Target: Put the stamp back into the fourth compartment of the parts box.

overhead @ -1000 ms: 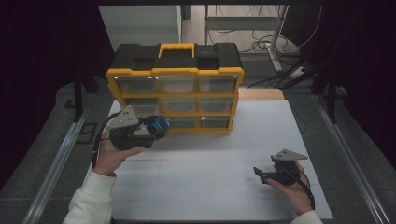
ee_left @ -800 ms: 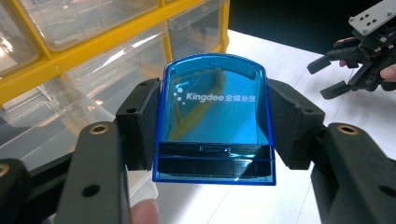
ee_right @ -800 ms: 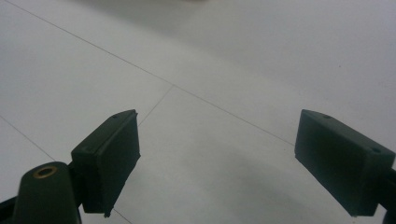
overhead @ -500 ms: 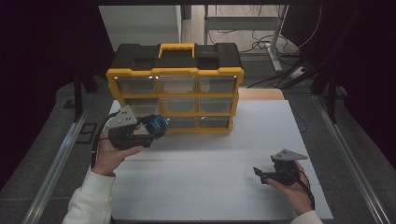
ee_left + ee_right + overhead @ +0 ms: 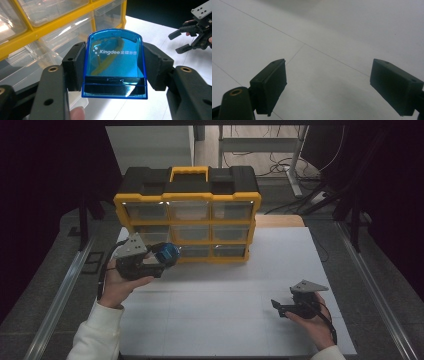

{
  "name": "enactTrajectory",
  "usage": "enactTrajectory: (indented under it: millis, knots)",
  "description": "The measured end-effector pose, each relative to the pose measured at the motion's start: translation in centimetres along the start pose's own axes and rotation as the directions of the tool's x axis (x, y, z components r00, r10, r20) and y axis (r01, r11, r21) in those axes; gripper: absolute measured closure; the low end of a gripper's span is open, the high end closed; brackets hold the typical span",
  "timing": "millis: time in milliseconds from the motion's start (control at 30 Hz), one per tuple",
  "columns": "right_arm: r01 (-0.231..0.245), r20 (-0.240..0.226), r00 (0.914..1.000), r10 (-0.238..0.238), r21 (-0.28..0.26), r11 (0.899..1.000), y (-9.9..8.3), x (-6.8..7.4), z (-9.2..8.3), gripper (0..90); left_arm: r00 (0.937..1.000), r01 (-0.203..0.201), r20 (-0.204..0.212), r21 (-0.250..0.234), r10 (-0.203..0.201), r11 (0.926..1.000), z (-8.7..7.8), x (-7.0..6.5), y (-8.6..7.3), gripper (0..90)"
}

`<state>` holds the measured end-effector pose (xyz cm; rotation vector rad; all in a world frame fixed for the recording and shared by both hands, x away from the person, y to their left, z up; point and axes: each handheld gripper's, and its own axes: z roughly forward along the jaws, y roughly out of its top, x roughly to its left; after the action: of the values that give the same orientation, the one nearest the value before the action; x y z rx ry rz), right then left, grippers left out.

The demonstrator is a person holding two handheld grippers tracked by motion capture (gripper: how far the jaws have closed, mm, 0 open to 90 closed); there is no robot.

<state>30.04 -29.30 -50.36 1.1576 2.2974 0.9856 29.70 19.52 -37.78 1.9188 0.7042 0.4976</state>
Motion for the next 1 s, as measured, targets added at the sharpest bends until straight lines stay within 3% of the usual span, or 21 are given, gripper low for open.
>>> enactTrajectory:
  millis: [1000]
  knots:
    - [0.002,-0.002,1.0,-0.002,0.004,1.0,-0.01,0.05,0.08,14.2,0.9994,0.017,-0.03,0.004,-0.017,0.9998,-0.04,0.97,-0.42,41.0]
